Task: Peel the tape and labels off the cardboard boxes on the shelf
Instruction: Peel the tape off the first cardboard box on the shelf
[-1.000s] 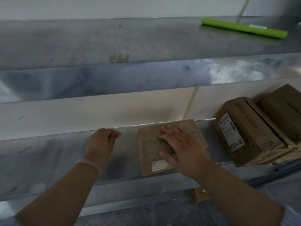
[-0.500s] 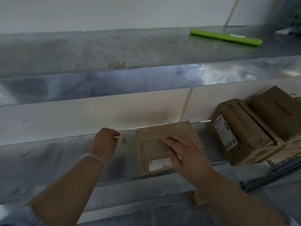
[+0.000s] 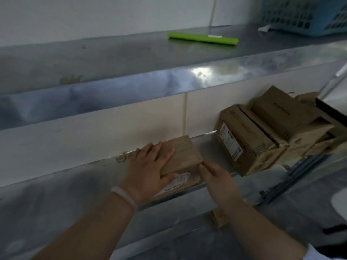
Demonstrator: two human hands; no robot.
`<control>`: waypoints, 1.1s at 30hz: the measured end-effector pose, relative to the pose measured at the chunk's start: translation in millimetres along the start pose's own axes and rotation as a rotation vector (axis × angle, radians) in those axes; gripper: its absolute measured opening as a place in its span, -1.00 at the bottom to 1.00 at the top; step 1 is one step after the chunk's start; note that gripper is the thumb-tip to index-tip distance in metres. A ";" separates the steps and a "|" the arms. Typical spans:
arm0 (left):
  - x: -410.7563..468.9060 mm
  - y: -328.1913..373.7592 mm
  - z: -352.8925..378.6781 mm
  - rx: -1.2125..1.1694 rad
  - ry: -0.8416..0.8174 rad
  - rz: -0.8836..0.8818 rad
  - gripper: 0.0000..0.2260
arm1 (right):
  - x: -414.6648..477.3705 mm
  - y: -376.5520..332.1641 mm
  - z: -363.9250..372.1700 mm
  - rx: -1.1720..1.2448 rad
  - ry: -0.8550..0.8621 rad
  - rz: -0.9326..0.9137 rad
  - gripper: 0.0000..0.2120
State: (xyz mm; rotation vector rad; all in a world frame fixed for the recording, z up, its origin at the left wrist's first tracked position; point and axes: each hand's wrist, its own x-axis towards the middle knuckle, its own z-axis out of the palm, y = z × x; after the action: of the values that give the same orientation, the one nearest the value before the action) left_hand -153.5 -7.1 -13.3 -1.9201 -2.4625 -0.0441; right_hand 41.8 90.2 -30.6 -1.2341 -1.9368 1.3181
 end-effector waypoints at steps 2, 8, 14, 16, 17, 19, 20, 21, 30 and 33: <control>0.0 -3.5 1.4 0.012 0.018 0.018 -0.29 | -0.3 3.6 -3.3 0.042 0.007 0.002 -0.82; -0.4 -8.1 -0.1 -0.018 0.031 0.051 -0.28 | 3.3 3.3 -0.2 0.123 -0.042 -0.066 -0.73; -5.0 -12.5 -2.5 -0.022 0.041 0.107 -0.33 | 0.8 12.6 -4.5 0.109 -0.035 -0.157 -0.68; -6.0 -12.9 -1.7 -0.022 0.045 0.112 -0.34 | -0.9 17.7 -4.8 0.166 -0.029 -0.171 -0.69; -6.7 -12.8 -1.9 -0.023 0.044 0.111 -0.34 | -1.4 19.6 -4.3 0.194 -0.015 -0.161 -0.71; -8.4 -11.4 -3.2 -0.003 0.056 0.104 -0.35 | -1.7 16.3 -5.2 0.293 -0.004 -0.115 -0.79; -9.5 -10.2 -3.8 0.016 0.061 0.096 -0.36 | -0.6 11.5 -5.9 0.371 0.000 -0.066 -0.80; -11.1 -7.9 -4.8 0.034 0.062 0.093 -0.37 | 2.8 7.9 -6.8 0.428 -0.015 -0.011 -0.80; -24.0 -7.2 -8.7 -0.170 0.203 -0.099 -0.27 | 14.8 -11.2 3.7 0.389 -0.223 -0.103 -0.56; -24.2 -12.9 -13.3 -0.163 0.267 -0.123 -0.16 | 11.2 -8.4 7.8 0.311 -0.177 -0.324 -0.45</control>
State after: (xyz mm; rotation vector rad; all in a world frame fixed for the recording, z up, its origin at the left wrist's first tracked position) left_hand -160.2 -34.1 -1.0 -1.6812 -2.4550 -0.4838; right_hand 27.0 95.4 -27.2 -0.6434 -1.8593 1.5188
